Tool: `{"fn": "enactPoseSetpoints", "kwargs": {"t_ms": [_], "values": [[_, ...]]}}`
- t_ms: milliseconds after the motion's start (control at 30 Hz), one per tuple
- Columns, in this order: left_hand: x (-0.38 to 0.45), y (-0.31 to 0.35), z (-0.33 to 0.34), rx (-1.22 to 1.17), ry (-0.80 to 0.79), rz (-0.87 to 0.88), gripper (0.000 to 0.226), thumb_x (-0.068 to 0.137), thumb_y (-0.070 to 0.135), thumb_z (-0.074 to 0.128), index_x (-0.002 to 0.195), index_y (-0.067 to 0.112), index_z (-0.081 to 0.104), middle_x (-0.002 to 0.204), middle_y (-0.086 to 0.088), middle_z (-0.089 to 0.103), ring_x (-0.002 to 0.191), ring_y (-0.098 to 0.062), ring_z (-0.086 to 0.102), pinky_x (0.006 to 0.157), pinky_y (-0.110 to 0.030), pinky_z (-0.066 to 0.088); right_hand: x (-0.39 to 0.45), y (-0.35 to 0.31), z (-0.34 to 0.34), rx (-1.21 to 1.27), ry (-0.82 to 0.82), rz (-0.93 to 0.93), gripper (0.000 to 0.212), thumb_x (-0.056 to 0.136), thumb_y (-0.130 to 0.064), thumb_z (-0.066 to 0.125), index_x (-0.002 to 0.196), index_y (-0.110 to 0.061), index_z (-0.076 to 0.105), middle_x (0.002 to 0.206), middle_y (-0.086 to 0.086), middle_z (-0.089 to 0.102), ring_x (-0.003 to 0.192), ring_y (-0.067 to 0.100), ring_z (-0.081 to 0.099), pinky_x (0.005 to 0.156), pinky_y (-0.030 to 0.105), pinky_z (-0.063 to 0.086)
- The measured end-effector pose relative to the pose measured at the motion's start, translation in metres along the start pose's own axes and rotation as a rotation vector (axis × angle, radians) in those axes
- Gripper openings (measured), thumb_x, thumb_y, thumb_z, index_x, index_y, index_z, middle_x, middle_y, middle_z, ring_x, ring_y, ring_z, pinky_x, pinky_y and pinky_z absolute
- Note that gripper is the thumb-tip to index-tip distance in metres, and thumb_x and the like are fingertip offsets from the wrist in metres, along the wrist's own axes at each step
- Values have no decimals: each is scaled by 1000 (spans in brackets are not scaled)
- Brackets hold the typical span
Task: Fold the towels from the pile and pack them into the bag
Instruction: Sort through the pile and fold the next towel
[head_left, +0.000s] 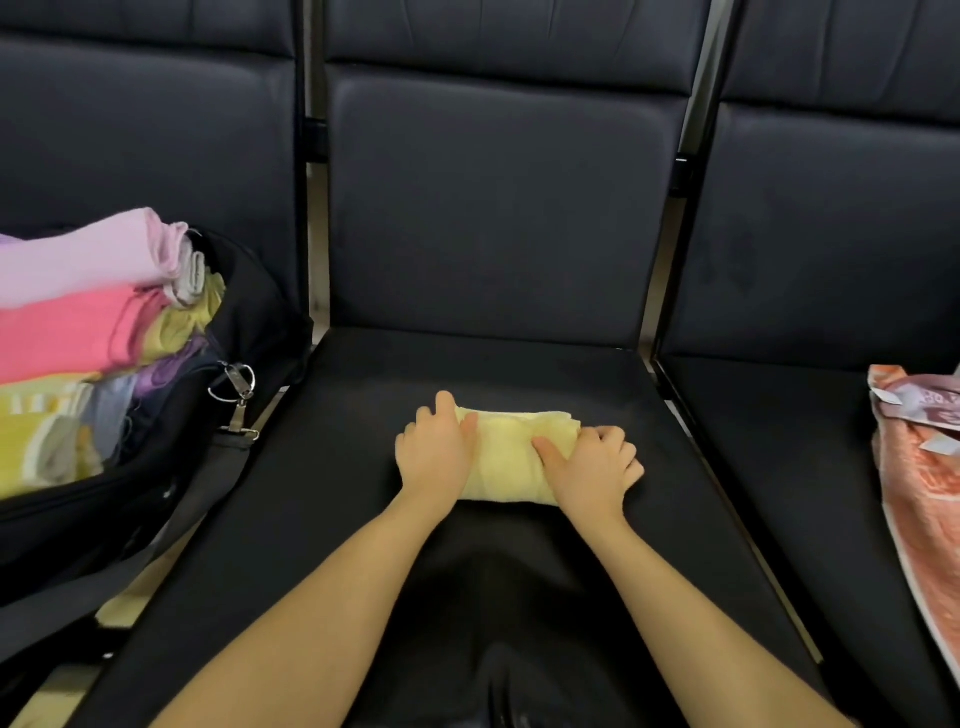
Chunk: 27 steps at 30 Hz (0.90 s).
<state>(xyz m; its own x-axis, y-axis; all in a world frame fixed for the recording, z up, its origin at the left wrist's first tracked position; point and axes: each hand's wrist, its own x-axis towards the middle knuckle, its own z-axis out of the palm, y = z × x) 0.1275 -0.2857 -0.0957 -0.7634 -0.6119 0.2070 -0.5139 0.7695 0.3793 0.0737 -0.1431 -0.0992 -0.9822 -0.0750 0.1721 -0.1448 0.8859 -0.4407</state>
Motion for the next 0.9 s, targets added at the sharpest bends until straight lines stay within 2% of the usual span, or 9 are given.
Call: {"fn": "enactPoseSetpoints", "kwargs": {"t_ms": [67, 167, 267, 333, 367, 433, 567, 767, 900], "values": [[-7, -4, -11, -16, 49, 3, 36, 101, 45, 31, 116, 14, 42, 105, -5, 56, 81, -22, 58, 74, -31, 39, -9, -2, -6, 81, -1, -37, 49, 91, -53, 52, 112, -9, 55, 118, 6, 51, 108, 24, 49, 97, 36, 26], [-15, -13, -37, -5, 146, 16, 34, 101, 46, 33, 113, 16, 43, 97, 0, 53, 69, -16, 47, 73, -29, 36, -27, -14, -19, 342, 15, -74, 33, 92, -47, 54, 94, -14, 49, 98, 0, 58, 83, 16, 54, 88, 29, 24], [-20, -27, -71, -34, 241, 30, 30, 100, 43, 38, 107, 15, 46, 92, 0, 53, 67, -16, 46, 72, -30, 35, -45, -39, -37, 495, 28, -118, 31, 91, -46, 56, 91, -16, 48, 86, -1, 59, 79, 15, 55, 82, 25, 20], [-23, -41, -98, -35, 362, 70, 27, 98, 38, 48, 103, 11, 51, 88, -5, 57, 65, -23, 52, 68, -34, 34, -57, -62, -48, 585, 16, -146, 30, 90, -45, 58, 89, -17, 47, 80, -1, 59, 81, 17, 55, 77, 24, 17], [-26, -50, -114, -18, 415, 84, 28, 97, 36, 52, 102, 8, 54, 88, -9, 59, 66, -29, 56, 66, -35, 34, -63, -76, -52, 616, 7, -161, 31, 90, -45, 58, 87, -17, 46, 77, -2, 58, 81, 18, 55, 74, 24, 16], [-29, -69, -146, 39, 414, 68, 32, 99, 36, 46, 109, 6, 54, 98, -12, 59, 80, -35, 60, 71, -39, 37, -76, -106, -60, 648, -9, -203, 31, 90, -44, 59, 86, -17, 45, 74, -4, 56, 78, 15, 54, 74, 24, 16], [-25, -117, -199, 64, 444, 3, 33, 100, 34, 39, 118, 7, 48, 113, -14, 56, 101, -35, 55, 83, -42, 38, -98, -169, -66, 677, -16, -312, 31, 90, -45, 58, 89, -17, 47, 76, -7, 56, 70, 4, 50, 80, 26, 20], [-13, -203, -252, 22, 502, -97, 31, 101, 31, 37, 116, 6, 46, 116, -15, 52, 101, -38, 52, 84, -41, 33, -119, -264, -55, 665, -63, -490, 33, 91, -47, 55, 87, -15, 46, 75, -9, 54, 66, 2, 44, 82, 30, 24], [16, -250, -270, -3, 517, -149, 33, 101, 32, 37, 120, 8, 47, 120, -15, 53, 108, -37, 51, 88, -42, 31, -116, -322, -37, 669, -97, -527, 33, 92, -47, 54, 88, -15, 46, 79, -7, 54, 74, 14, 48, 85, 33, 26]]}}
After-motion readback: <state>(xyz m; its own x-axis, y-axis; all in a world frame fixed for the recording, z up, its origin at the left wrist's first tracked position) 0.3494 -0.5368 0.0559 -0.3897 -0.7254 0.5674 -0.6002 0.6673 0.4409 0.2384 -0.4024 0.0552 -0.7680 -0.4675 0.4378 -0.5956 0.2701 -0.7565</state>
